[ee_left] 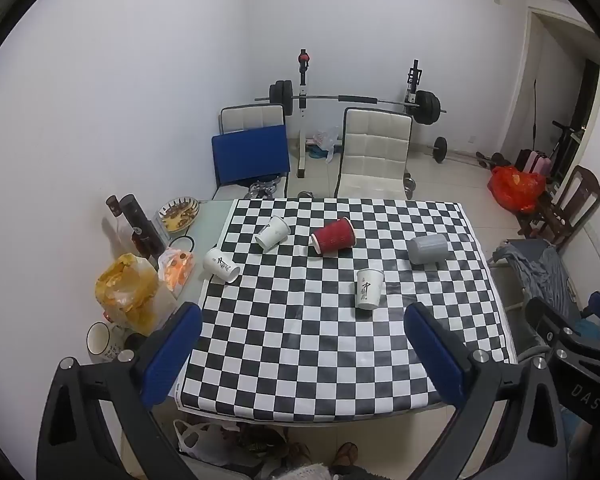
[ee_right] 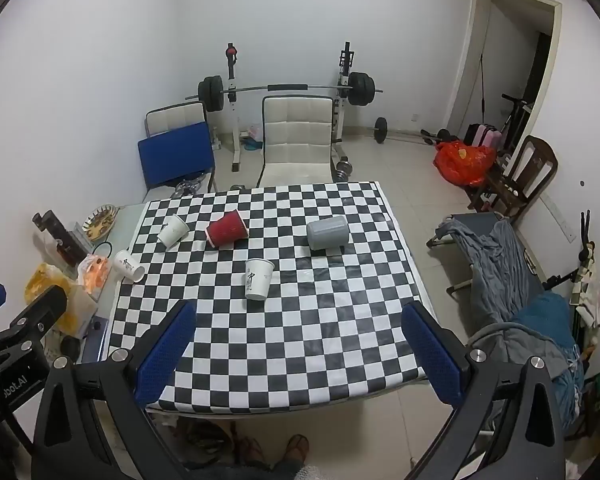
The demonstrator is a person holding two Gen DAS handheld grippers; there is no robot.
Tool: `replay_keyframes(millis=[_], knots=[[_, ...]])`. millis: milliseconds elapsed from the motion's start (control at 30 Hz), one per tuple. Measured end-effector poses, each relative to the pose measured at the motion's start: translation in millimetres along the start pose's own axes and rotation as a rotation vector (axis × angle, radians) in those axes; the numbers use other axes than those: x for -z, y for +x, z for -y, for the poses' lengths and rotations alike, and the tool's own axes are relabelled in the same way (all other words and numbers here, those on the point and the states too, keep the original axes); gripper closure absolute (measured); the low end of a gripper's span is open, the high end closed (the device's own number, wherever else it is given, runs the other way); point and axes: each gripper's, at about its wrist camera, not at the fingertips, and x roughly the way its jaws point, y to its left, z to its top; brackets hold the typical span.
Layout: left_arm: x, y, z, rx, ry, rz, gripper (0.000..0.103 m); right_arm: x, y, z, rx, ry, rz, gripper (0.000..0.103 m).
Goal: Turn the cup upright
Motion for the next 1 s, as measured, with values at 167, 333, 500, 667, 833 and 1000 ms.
replay_keyframes(millis=[167,333,500,667,833,1000], knots=[[-0.4,-0.2,-0.2,0.003,0.001,0.003,0.000,-0.7,0.0,0.6,0.001,-0.002,0.007,0.000],[0.2,0.0,0.2,-0.001,-0.001,0.004,0.000,-1.1,2.6,1.5,0.000,-0.002,0.004,0.000],[0.0,0.1,0.5,0.001,-0.001,0.003,0.000,-2.4,1.0,0.4,0.002,-0.004,0.005,0.000],[-0.1,0.2,0.4,0.000,0.000,0.004,0.000,-3.6,0.2,-0.3,0.001,-0.003,0.005,0.000],[0.0,0.0,0.3,0.000,-0.001,0.005,0.000,-4.5,0.4,-1.0,0.001,-0.003,0.005,0.000],[-0.1,-0.1,0.6,0.001,-0.001,0.004,0.000,-4.9,0.5,-1.5,0.002,-0.004,0.005,0.000]])
